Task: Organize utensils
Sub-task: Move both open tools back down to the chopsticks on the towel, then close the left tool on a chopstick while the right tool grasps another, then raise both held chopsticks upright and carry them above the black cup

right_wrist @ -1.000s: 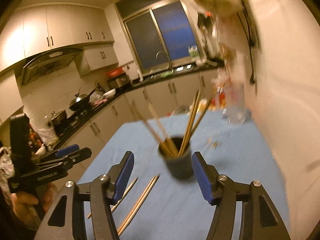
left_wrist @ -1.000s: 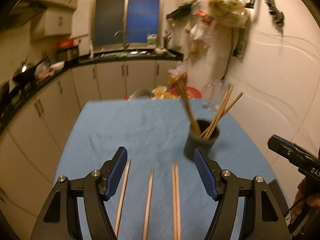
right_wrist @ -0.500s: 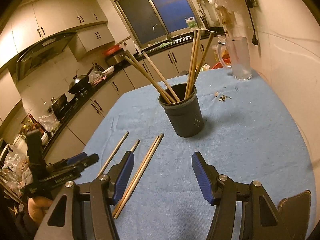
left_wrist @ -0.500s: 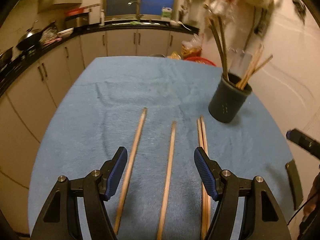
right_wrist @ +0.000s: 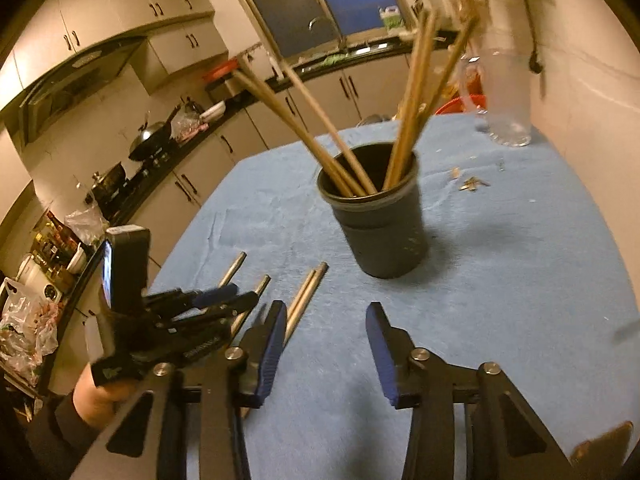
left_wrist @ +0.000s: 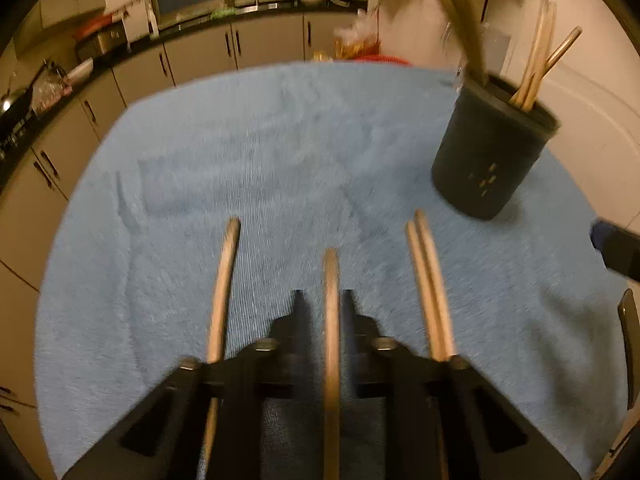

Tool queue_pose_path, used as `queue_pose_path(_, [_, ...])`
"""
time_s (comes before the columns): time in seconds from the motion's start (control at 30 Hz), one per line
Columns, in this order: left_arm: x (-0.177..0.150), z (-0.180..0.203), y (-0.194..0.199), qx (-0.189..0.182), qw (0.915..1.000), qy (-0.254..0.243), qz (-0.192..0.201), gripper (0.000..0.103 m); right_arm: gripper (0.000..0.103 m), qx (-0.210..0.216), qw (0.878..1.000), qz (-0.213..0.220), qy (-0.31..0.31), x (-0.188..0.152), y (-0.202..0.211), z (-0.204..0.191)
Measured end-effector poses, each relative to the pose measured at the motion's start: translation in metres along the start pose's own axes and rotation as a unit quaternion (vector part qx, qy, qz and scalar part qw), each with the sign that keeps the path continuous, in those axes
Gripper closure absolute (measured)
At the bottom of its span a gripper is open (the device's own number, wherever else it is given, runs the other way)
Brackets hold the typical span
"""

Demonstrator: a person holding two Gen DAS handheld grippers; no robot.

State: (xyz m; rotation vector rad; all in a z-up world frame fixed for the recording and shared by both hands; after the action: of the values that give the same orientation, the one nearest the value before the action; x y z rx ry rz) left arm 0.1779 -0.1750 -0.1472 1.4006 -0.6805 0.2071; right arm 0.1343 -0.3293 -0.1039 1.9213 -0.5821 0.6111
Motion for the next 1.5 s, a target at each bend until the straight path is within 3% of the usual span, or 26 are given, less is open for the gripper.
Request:
queue_pose_path(0.1, [-0.005, -0.006, 0.005, -0.015, 0.9998, 0.013, 0.005, 0.096, 0.066, -0.005, 1.0, -0.016, 0.006, 0.005, -0.027, -0.008])
queue_pose_path(0.37, [-0.019, -0.009, 0.014, -0.043, 0.9985, 0.032, 0.013, 0.096, 0.073, -0.068, 0.995, -0.057, 0.033, 0.003, -0.1, -0.022])
queue_pose_path(0.53, [-0.021, -0.009, 0.015, -0.045, 0.9983, 0.033, 0.016, 0.096, 0.078, -0.102, 0.992, -0.068, 0.034, -0.002, -0.121, -0.017])
queue_pose_path(0.73, [-0.021, -0.006, 0.012, -0.046, 0.9982, 0.035, 0.017, 0.096, 0.088, -0.151, 0.982, -0.076, 0.081, -0.004, -0.127, -0.023])
queue_pose_path(0.87, [-0.016, -0.009, 0.011, -0.042, 0.9984, 0.034, 0.014, 0.096, 0.093, -0.139, 0.983, -0.086, 0.086, -0.016, -0.117, -0.024])
queue_pose_path(1.13, [0.002, -0.006, -0.001, -0.038, 0.9989, 0.021, -0.016, 0.095, 0.092, -0.085, 0.984, -0.142, 0.072, -0.038, -0.095, -0.015])
queue_pose_path(1.5, [0.021, -0.006, -0.016, -0.03, 0.999, 0.011, -0.031, 0.096, 0.091, -0.094, 0.981, -0.153, 0.075, -0.022, -0.104, -0.006])
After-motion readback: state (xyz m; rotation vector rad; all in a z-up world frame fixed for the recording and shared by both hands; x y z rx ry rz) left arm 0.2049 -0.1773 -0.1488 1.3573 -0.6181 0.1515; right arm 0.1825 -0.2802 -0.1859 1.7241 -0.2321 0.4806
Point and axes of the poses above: each gripper's, at about its wrist camera, not at the fingertips, and y roughly against the way its jaws point, z to its right, x to its top, the point moved 10 cm from there along -y, roughly the way its jaws point
